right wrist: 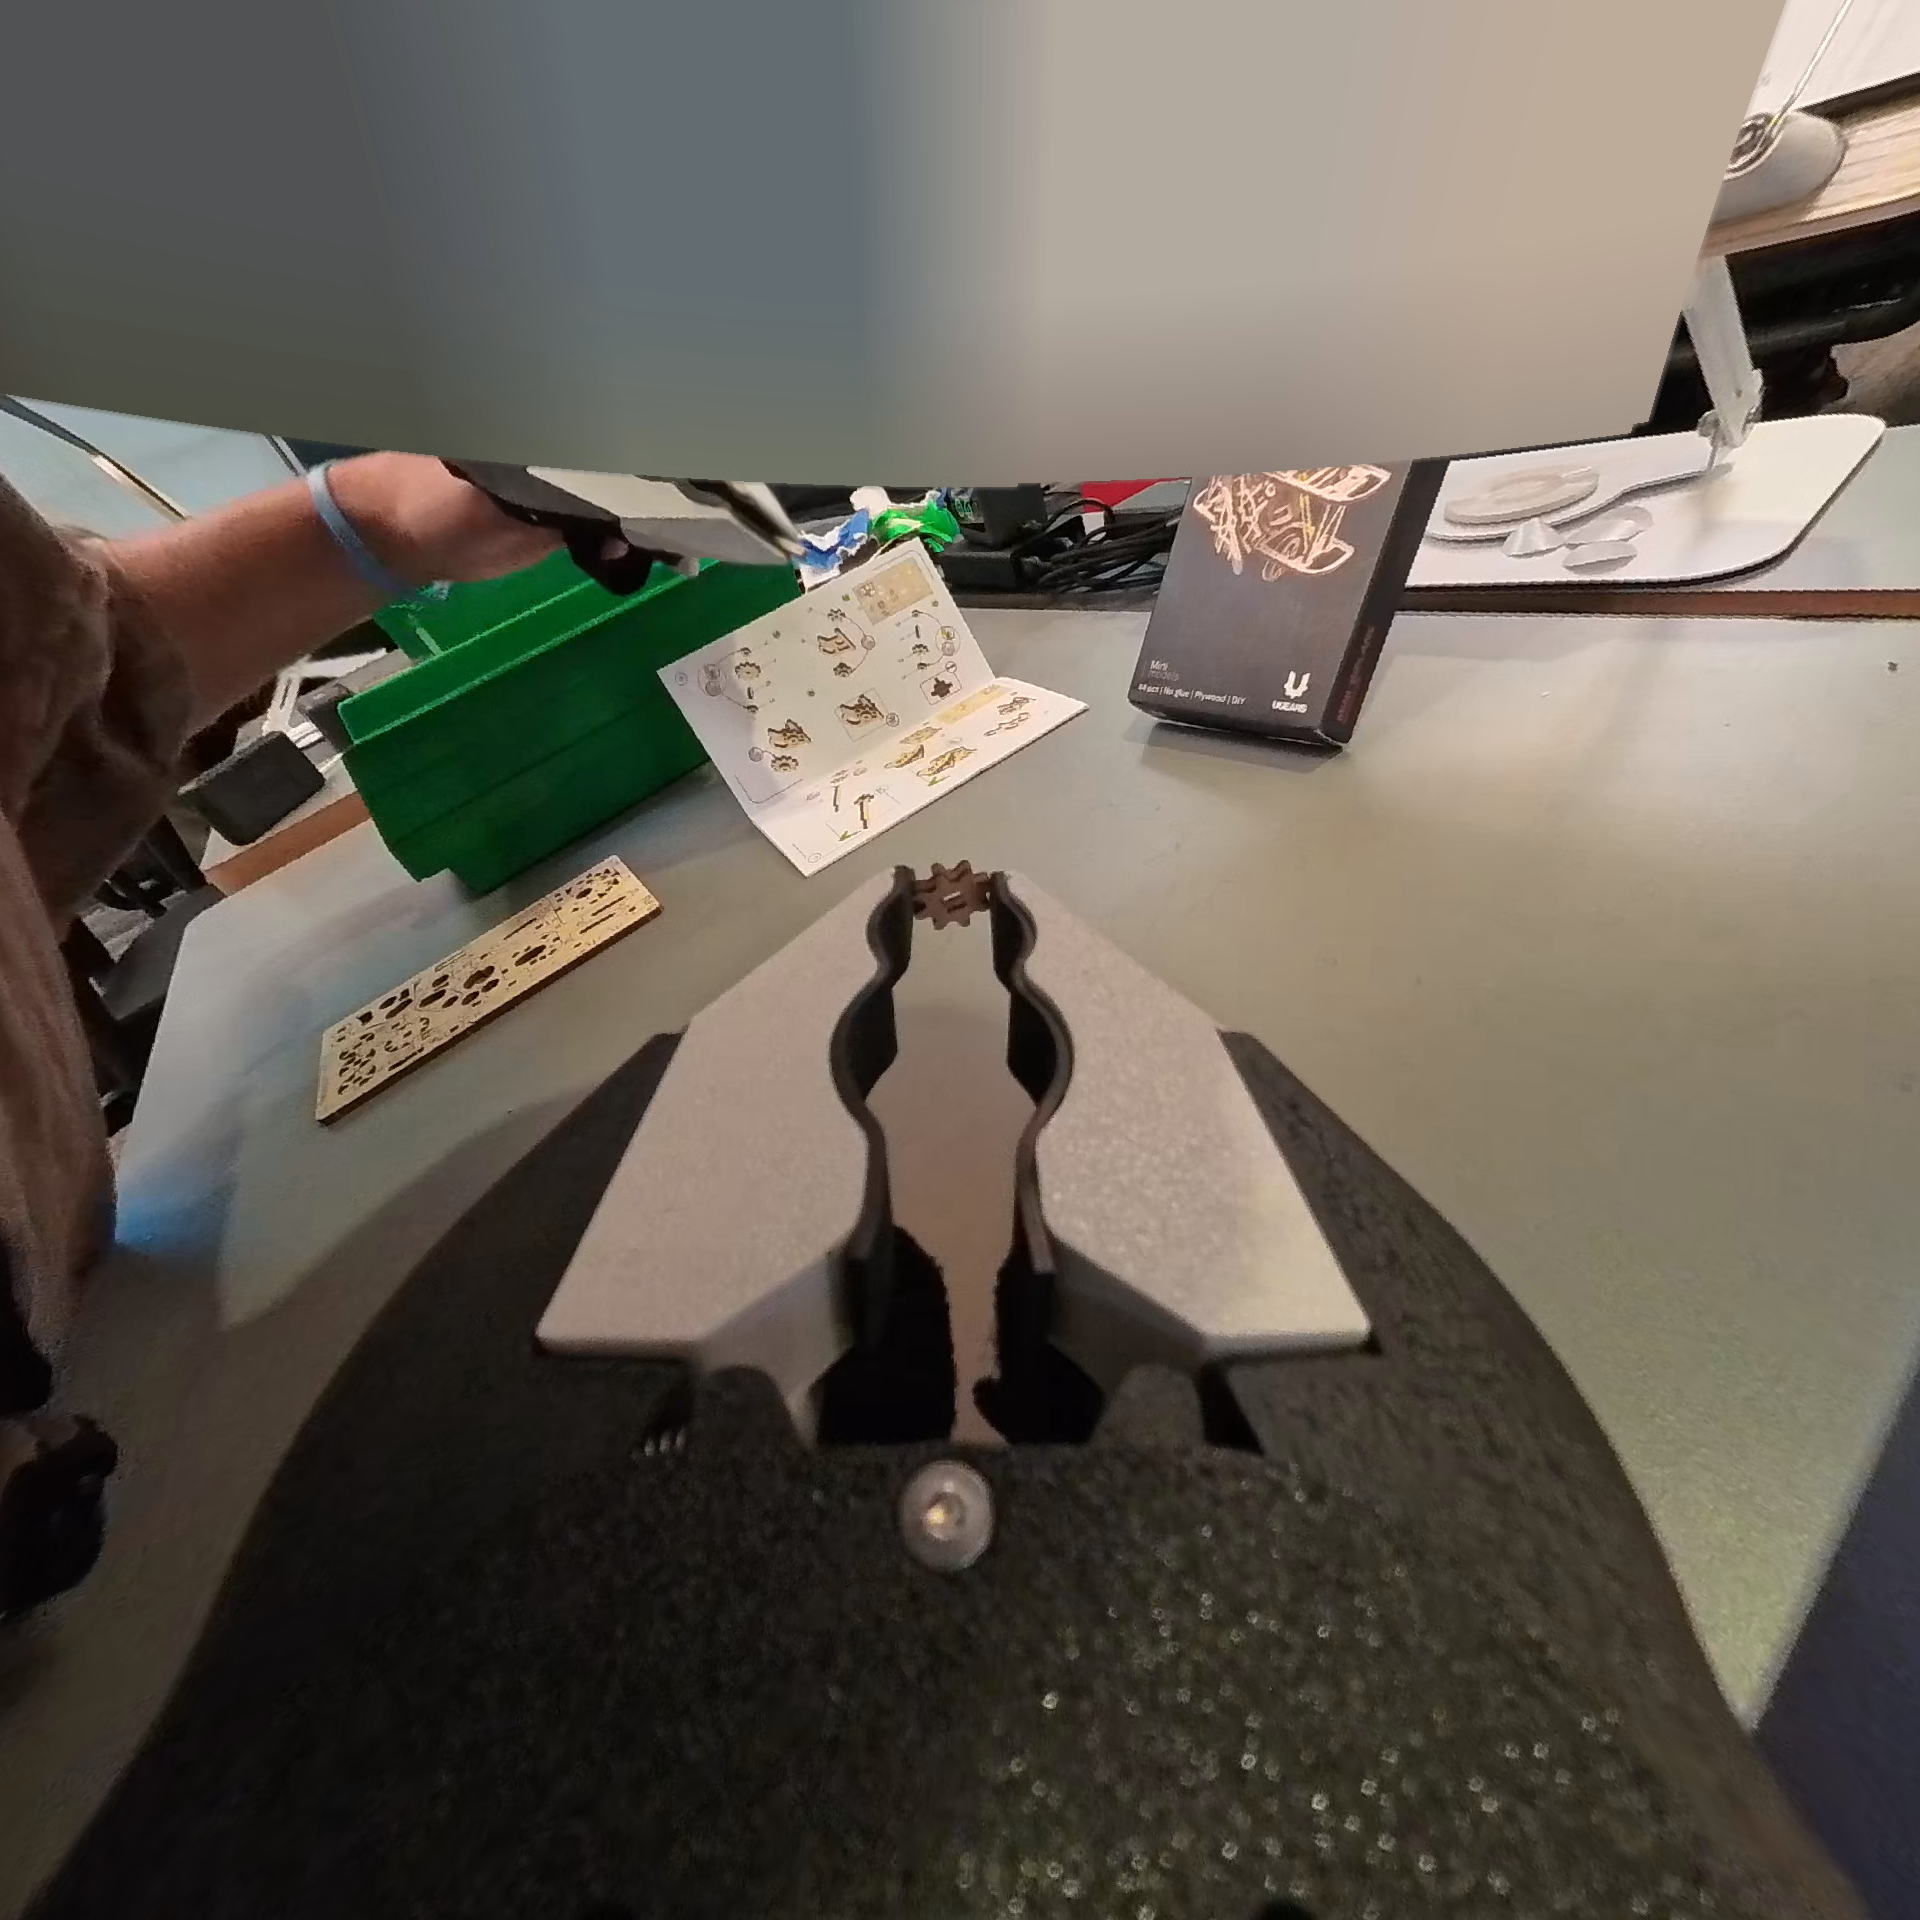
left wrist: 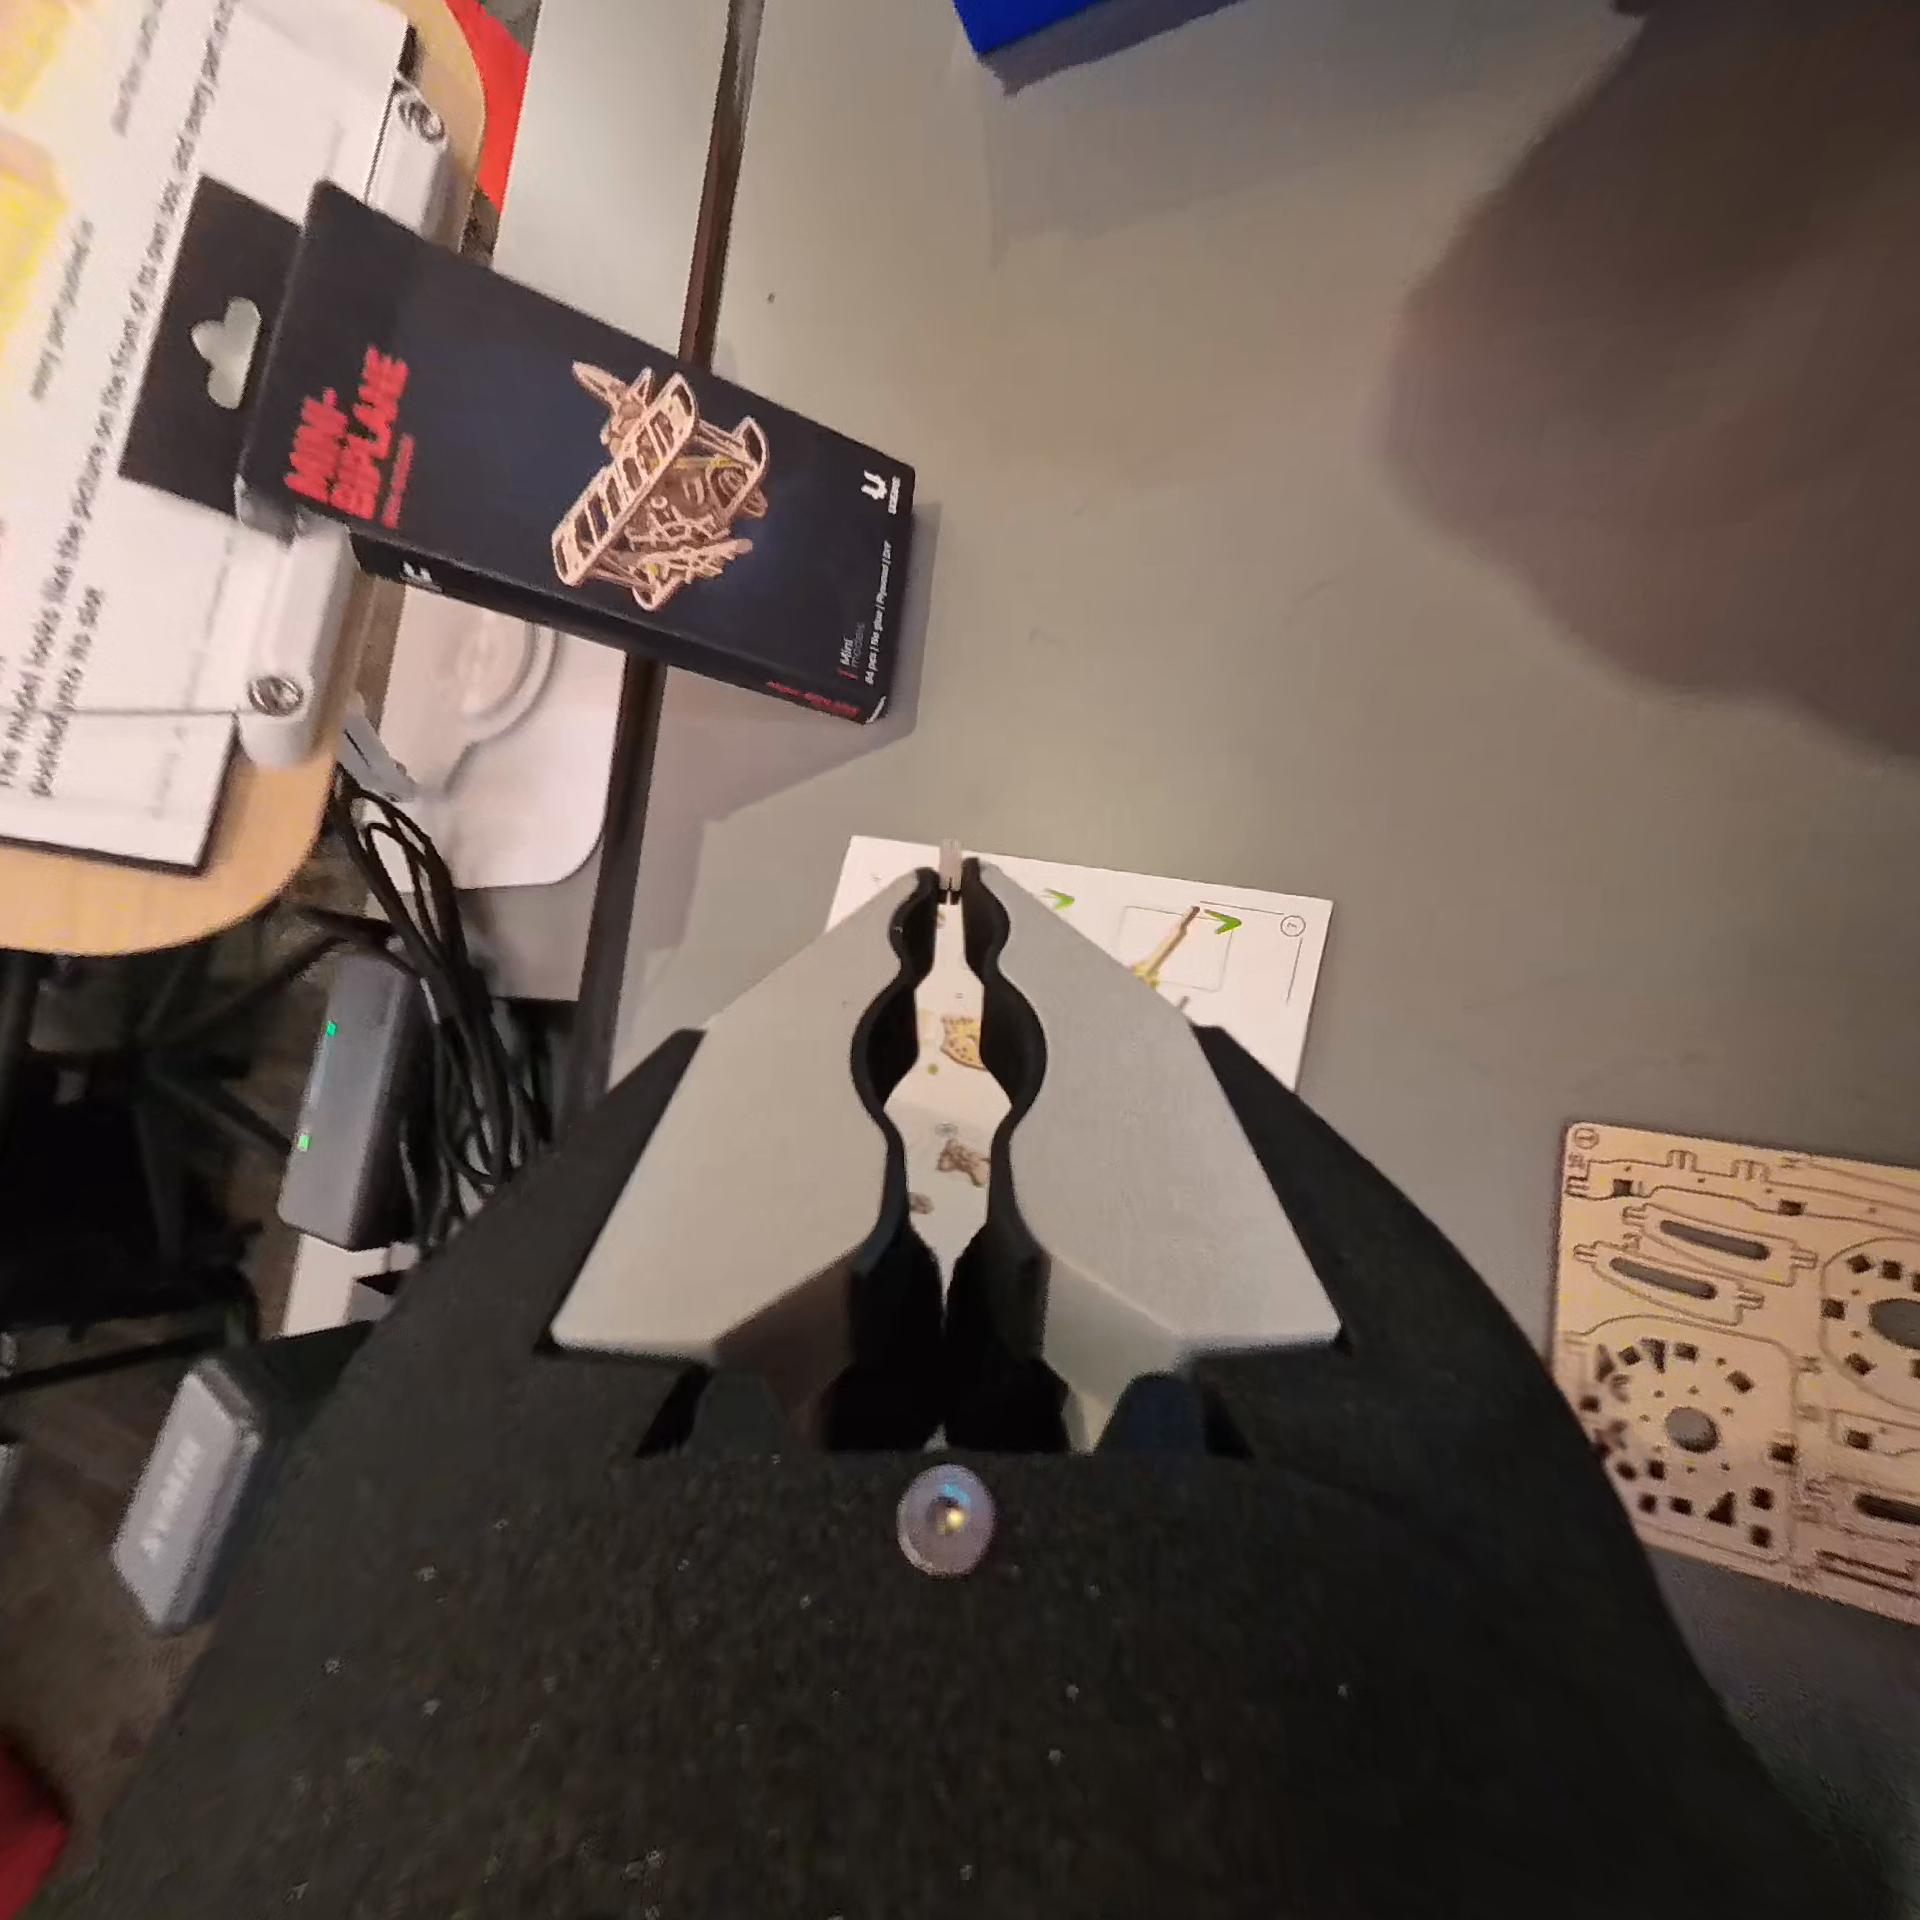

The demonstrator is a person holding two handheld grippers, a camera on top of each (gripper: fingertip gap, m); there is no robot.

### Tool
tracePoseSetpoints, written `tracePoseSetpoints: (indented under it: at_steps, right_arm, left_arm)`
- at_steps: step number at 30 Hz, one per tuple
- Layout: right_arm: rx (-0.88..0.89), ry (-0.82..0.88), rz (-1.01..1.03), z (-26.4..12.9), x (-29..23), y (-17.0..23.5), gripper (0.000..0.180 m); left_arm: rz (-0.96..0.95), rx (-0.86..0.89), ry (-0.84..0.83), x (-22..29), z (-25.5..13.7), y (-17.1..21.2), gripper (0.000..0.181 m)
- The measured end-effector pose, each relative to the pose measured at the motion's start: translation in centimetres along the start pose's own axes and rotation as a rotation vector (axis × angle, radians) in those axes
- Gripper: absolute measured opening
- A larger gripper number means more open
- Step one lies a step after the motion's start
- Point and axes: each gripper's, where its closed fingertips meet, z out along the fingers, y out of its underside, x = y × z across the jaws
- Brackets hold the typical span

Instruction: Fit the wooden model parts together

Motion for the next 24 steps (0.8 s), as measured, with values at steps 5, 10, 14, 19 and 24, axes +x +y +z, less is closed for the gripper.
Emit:
tracePoseSetpoints:
  at_steps: [5, 10, 14, 19, 24]
  right_arm:
    - [-0.001, -0.002, 0.0, -0.01, -0.03, 0.01, 0.014]
    - [-0.002, -0.004, 0.0, 0.0, -0.04, 0.03, 0.014]
    - [-0.002, -0.004, 0.001, 0.01, -0.03, 0.04, 0.014]
    - [-0.004, -0.006, 0.002, 0.01, -0.06, 0.07, 0.014]
    - [-0.006, -0.004, 0.001, 0.02, -0.04, 0.1, 0.014]
  left_arm:
    - [0.039, -0.036, 0.027, -0.09, 0.15, -0.06, 0.002]
    - [0.067, -0.033, -0.002, -0.15, 0.1, -0.41, 0.002]
    - [0.077, -0.033, -0.018, -0.17, -0.12, -0.5, 0.002]
    - [0.088, -0.04, -0.018, 0.07, -0.2, -0.56, 0.002]
    - [0.083, -0.037, -0.029, 0.15, -0.23, -0.48, 0.002]
